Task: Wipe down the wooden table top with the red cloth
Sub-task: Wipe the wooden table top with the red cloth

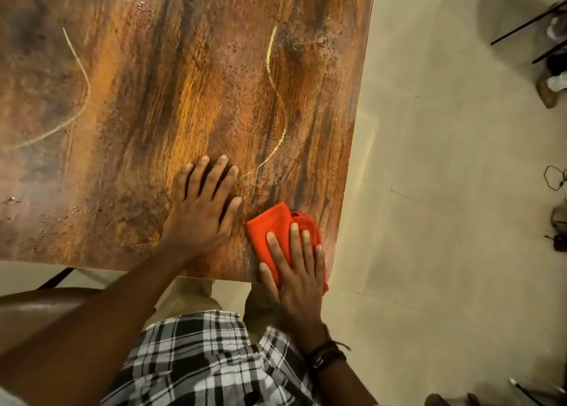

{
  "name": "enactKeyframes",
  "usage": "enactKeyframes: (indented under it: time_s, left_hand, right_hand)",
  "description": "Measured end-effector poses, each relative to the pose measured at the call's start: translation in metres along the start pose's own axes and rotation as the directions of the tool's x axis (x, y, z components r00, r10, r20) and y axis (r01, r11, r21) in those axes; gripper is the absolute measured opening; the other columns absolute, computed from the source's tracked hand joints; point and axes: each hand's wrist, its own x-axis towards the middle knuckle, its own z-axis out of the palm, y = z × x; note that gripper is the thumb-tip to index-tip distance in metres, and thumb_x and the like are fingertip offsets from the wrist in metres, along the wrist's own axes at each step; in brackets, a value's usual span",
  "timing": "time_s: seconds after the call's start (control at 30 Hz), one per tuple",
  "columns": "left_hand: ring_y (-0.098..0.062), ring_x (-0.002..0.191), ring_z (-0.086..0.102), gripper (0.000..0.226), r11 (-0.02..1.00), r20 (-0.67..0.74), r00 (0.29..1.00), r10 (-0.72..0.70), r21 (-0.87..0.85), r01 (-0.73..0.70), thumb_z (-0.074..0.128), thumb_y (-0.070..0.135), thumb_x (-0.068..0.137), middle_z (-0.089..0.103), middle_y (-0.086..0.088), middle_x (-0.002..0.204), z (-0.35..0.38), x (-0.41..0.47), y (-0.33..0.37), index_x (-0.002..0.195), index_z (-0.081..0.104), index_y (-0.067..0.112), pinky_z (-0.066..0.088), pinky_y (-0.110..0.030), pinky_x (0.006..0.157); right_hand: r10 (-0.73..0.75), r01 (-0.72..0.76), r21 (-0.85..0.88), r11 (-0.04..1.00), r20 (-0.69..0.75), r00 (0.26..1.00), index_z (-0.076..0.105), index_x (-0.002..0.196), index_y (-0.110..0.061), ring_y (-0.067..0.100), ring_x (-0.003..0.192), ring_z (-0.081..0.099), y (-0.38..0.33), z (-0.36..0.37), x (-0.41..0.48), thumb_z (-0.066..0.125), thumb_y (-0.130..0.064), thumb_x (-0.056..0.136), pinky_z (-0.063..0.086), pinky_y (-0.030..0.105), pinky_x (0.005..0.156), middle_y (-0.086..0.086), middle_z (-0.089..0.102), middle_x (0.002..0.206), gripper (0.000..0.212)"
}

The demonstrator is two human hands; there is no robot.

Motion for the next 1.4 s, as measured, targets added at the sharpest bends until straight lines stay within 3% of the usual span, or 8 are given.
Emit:
enactKeyframes:
  time_s: [0.43, 0.6, 0.73, 0.87, 1.0, 1.13, 1.27, 1.4]
  left_hand:
    - [-0.038, 0.147, 0.029, 0.054, 1.0, 0.022, 1.0, -0.001, -0.011, 0.001, 0.039, 0.035, 0.103, 0.036, -0.014, 0.158, 0.0, -0.003, -0.001, 0.15, 0.041, 0.011, 0.019, -0.056, 0.121]
    - [-0.034, 0.148, 0.028, 0.057, 0.998, 0.02, 1.0, -0.013, -0.064, 0.014, 0.033, 0.037, 0.103, 0.035, -0.014, 0.158, -0.005, -0.003, 0.001, 0.152, 0.035, 0.009, 0.018, -0.054, 0.122]
    - [-0.028, 0.153, 0.017, 0.067, 0.968, 0.019, 0.999, -0.039, -0.245, 0.043, 0.03, 0.046, 0.102, 0.024, -0.014, 0.163, -0.009, -0.005, 0.0, 0.155, 0.023, 0.006, 0.009, -0.05, 0.125]
    - [-0.029, 0.153, 0.016, 0.078, 0.962, 0.038, 0.999, -0.015, -0.27, 0.025, 0.026, 0.058, 0.099, 0.022, -0.016, 0.163, -0.009, -0.005, -0.003, 0.155, 0.021, 0.004, 0.01, -0.053, 0.124]
    - [-0.028, 0.153, 0.016, 0.083, 0.967, 0.064, 0.998, -0.013, -0.254, 0.029, 0.023, 0.063, 0.097, 0.024, -0.016, 0.163, -0.009, -0.004, -0.001, 0.154, 0.024, 0.003, 0.009, -0.052, 0.124]
    - [-0.028, 0.153, 0.014, 0.083, 0.973, 0.076, 0.997, -0.007, -0.229, 0.024, 0.021, 0.063, 0.098, 0.023, -0.017, 0.163, -0.01, -0.003, 0.0, 0.154, 0.023, 0.002, 0.001, -0.044, 0.125]
    - [-0.03, 0.152, 0.015, 0.083, 0.974, 0.057, 0.998, -0.013, -0.224, 0.026, 0.025, 0.062, 0.097, 0.022, -0.019, 0.162, -0.01, -0.003, 0.001, 0.154, 0.022, 0.002, 0.006, -0.049, 0.125]
    - [-0.032, 0.152, 0.015, 0.085, 0.974, 0.029, 1.0, -0.007, -0.227, 0.014, 0.026, 0.063, 0.097, 0.021, -0.021, 0.162, -0.01, -0.004, 0.002, 0.153, 0.02, 0.0, 0.01, -0.054, 0.124]
  right_hand:
    - [0.32, -0.317, 0.048, 0.947, -0.157, 0.934, 0.029, 0.157, -0.028, 0.029, 0.154, 0.015, 0.061, -0.025, 0.187, 0.027, -0.052, 0.1, 0.012, 0.054, 0.123, 0.01, 0.019, 0.166, 0.061]
    - [0.169, -0.166, 0.033, 0.986, -0.125, 0.978, 0.029, 0.157, -0.026, 0.027, 0.155, 0.013, 0.017, -0.016, 0.135, 0.03, -0.047, 0.103, 0.012, 0.055, 0.123, 0.01, 0.018, 0.166, 0.057]
    - [0.025, -0.026, 0.054, 0.998, 0.007, 1.0, 0.021, 0.158, -0.031, 0.025, 0.155, 0.006, -0.043, -0.002, 0.054, 0.032, -0.046, 0.104, 0.012, 0.055, 0.123, 0.005, 0.012, 0.167, 0.057]
    - [-0.155, 0.158, -0.016, 0.987, 0.108, 0.982, 0.011, 0.159, -0.036, 0.025, 0.156, 0.004, -0.035, -0.002, 0.024, 0.029, -0.05, 0.105, 0.017, 0.057, 0.121, 0.003, 0.005, 0.168, 0.059]
    - [0.053, -0.053, -0.006, 0.999, -0.004, 0.999, 0.021, 0.158, -0.032, 0.026, 0.156, 0.004, 0.01, -0.016, 0.075, 0.027, -0.048, 0.104, 0.01, 0.058, 0.123, 0.006, 0.009, 0.168, 0.057]
    - [0.258, -0.258, 0.01, 0.966, -0.116, 0.959, 0.028, 0.157, -0.03, 0.029, 0.154, 0.015, 0.033, -0.024, 0.16, 0.027, -0.049, 0.103, 0.015, 0.059, 0.12, 0.009, 0.019, 0.166, 0.057]
    - [0.22, -0.224, -0.024, 0.974, -0.126, 0.967, 0.029, 0.156, -0.033, 0.03, 0.153, 0.019, 0.01, -0.019, 0.196, 0.03, -0.051, 0.103, 0.011, 0.056, 0.122, 0.007, 0.023, 0.165, 0.056]
    - [0.015, -0.013, 0.022, 1.0, -0.067, 0.998, 0.027, 0.157, -0.031, 0.028, 0.155, 0.01, -0.017, -0.013, 0.157, 0.03, -0.046, 0.106, 0.008, 0.056, 0.123, 0.006, 0.016, 0.167, 0.053]
